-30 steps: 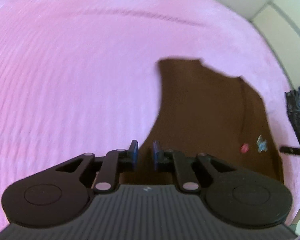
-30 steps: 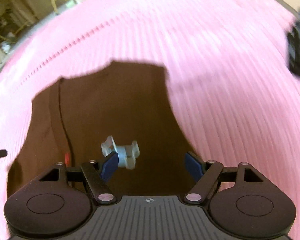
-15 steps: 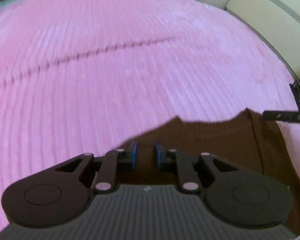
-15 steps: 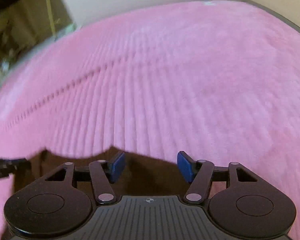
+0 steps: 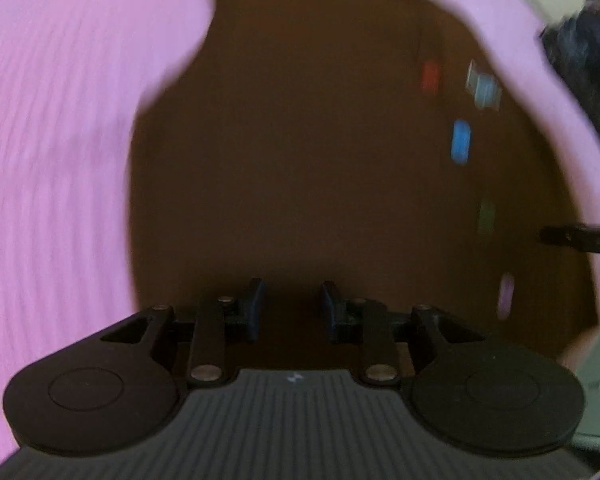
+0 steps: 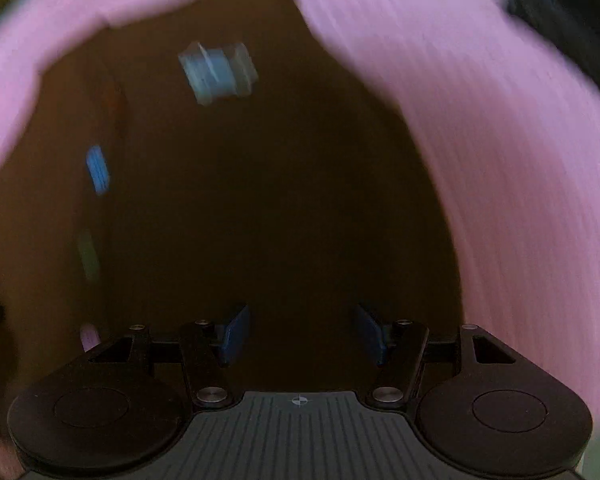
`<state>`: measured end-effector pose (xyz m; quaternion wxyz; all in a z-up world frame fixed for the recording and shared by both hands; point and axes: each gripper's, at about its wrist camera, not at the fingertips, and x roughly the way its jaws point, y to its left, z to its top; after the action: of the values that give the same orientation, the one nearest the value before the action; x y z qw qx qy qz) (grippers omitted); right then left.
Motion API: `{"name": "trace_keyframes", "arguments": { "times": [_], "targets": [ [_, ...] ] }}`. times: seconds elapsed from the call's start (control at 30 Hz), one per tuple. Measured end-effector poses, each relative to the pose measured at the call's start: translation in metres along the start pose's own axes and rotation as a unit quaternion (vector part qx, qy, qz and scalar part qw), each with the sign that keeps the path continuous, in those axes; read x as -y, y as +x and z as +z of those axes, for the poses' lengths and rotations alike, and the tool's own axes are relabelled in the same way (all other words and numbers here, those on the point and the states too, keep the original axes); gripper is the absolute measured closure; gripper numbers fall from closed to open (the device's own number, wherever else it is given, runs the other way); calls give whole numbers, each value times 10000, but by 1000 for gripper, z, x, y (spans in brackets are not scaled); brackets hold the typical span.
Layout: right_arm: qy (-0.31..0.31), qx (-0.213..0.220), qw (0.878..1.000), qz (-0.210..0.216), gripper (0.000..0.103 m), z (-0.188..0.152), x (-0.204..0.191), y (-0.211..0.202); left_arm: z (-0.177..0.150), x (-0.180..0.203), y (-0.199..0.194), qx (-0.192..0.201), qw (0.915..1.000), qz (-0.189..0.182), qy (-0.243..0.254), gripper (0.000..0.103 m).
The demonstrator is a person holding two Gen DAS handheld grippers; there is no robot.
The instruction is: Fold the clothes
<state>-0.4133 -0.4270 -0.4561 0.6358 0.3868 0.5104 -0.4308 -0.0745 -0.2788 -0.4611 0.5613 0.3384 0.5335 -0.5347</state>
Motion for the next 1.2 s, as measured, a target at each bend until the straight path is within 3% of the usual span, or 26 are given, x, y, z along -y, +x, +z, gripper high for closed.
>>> {"name": "trace_keyframes", "arguments": {
  "times": [0.13,0.2,0.37,0.47,0.57,0.8,0.97,1.03,1.07,1.2],
  "targets": [
    [241,-886,9956,-208,42,-42,-3,-14,-31,-4,-23,-668,9973,108,-278,77],
    [278,-895,9952,-271,42,-44,-8,-31,-26,-2,-42,-806,9962,157,-284,77],
    [388,-175,9991,-16,42,-19,-29,-105,18,13,-121,-96,9997,-170,-159,74],
    [338,166,9991,211,41,0,-41,-146,35,30,-168,392,9991,54,137,71],
    [167,414,9979,459,41,17,-52,-183,40,48,-202,685,9969,357,121,69],
    [-578,448,9949,700,41,14,-46,-232,2,97,-254,1044,9913,713,-375,58],
    [-897,440,9927,672,40,-7,-10,-248,-30,148,-264,1187,9880,801,-582,56],
    [-1087,440,9910,650,34,-17,1,-252,-43,167,-267,1279,9862,820,-662,54],
    [-1187,435,9898,653,26,-23,5,-252,-50,175,-268,1282,9856,863,-692,53],
    [-1543,435,9845,718,25,-44,16,-257,-73,205,-271,1251,9836,1060,-750,51]
  ]
}}
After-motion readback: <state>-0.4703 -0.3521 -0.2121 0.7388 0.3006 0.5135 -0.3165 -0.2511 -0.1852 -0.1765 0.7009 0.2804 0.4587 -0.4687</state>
